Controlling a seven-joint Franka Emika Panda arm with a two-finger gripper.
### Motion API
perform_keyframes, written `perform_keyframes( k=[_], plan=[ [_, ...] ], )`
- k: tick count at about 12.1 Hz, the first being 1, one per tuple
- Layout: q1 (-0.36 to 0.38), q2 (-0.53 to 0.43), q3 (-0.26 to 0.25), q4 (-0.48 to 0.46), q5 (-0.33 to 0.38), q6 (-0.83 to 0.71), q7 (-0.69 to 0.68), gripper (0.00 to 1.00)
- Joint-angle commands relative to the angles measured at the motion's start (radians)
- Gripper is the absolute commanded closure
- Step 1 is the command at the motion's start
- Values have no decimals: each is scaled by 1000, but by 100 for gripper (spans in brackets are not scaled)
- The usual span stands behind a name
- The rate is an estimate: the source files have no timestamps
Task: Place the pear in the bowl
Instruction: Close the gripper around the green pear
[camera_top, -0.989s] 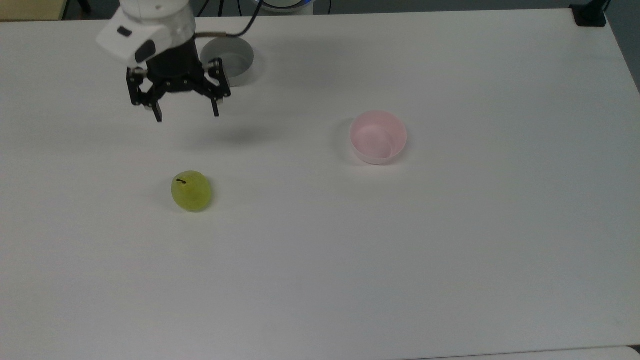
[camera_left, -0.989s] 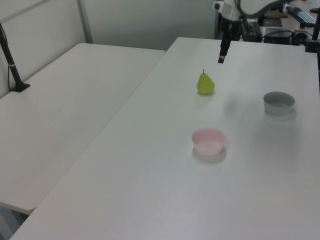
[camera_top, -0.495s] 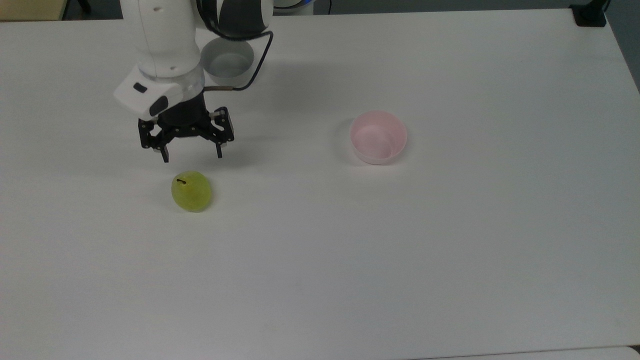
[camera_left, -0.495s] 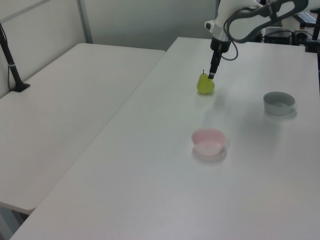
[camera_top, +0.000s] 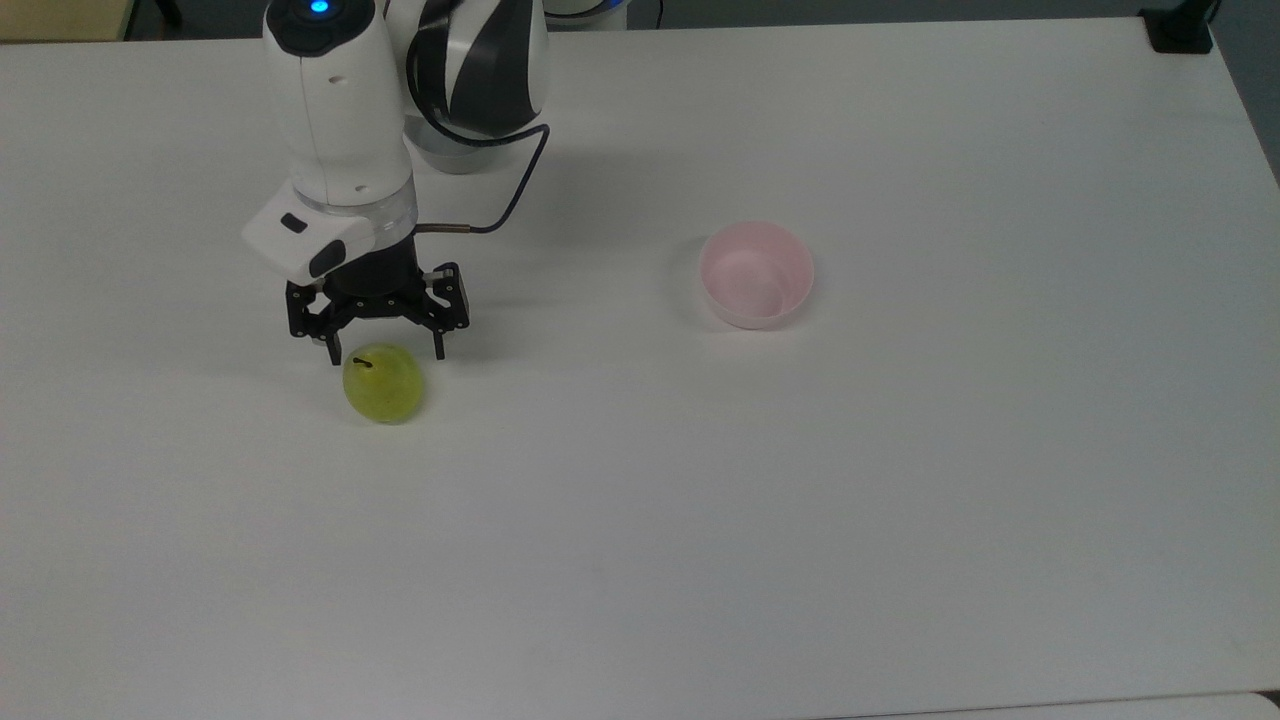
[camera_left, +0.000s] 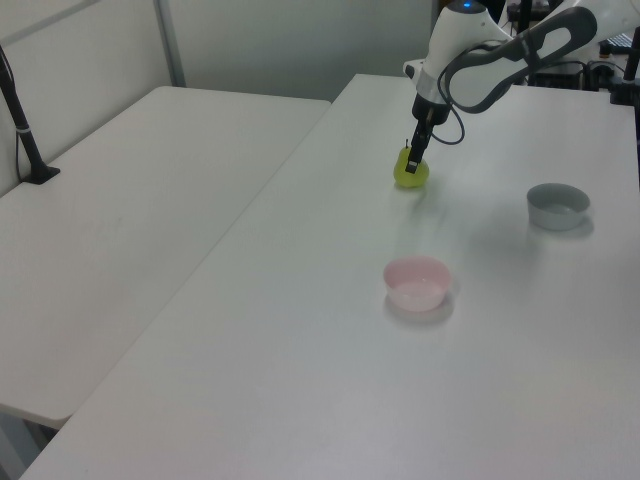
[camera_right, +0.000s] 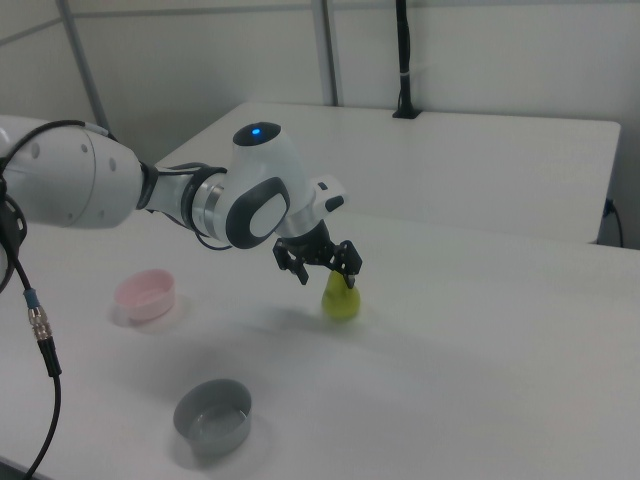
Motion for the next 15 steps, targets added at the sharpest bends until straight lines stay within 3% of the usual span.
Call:
perform_keyframes(
  k=[1, 2, 3, 4, 6, 7, 11, 15],
  plan=[
    [14, 33, -8, 1, -8, 84, 26, 0],
    [14, 41, -8, 1, -8, 90, 26, 3],
    [14, 43, -8, 1, -8, 96, 26, 14],
    [14, 43, -8, 1, -8, 100, 25, 46],
    [10, 38, -8, 1, -8, 95, 25, 88],
    [10, 33, -8, 1, -8, 90, 25, 100],
    [8, -8, -8, 1, -7, 40, 25, 100],
    [13, -141, -8, 7, -7, -203, 26, 100]
  ],
)
